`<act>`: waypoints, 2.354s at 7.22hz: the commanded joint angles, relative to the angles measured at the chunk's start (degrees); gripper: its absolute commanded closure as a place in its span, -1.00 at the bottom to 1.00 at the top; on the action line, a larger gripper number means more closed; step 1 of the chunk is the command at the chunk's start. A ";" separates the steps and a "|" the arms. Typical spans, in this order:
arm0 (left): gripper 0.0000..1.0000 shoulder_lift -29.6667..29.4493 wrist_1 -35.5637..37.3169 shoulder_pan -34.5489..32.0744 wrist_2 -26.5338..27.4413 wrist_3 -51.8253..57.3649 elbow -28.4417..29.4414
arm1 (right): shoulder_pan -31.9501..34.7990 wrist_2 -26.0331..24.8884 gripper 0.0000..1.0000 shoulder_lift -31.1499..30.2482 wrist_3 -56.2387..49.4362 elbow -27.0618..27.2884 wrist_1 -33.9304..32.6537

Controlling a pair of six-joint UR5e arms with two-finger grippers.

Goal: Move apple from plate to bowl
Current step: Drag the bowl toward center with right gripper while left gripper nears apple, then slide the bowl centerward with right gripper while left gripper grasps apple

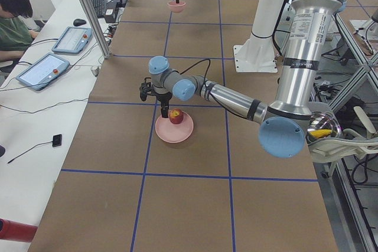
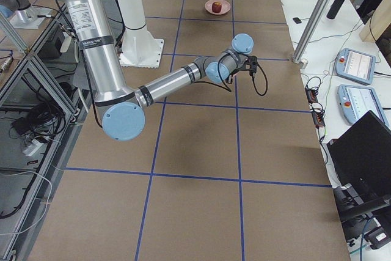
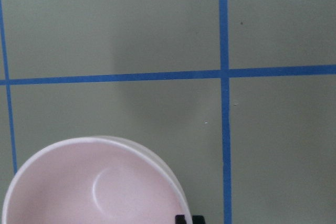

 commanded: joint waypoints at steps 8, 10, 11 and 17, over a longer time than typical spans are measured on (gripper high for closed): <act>-0.97 -1.56 -1.28 6.53 3.45 -0.93 3.82 | -7.78 -6.35 1.00 7.21 6.96 -0.85 -0.45; -0.97 -1.38 -1.28 7.15 3.46 -0.76 4.52 | -9.37 -9.42 1.00 11.15 6.96 -1.90 -4.99; -0.97 -1.38 -1.28 7.24 3.54 -0.75 4.96 | -9.90 -9.52 1.00 11.96 6.96 -2.08 -5.45; -0.94 -0.77 -2.87 8.29 2.93 -1.19 4.88 | -13.86 -15.32 1.00 15.83 7.57 -6.21 -6.16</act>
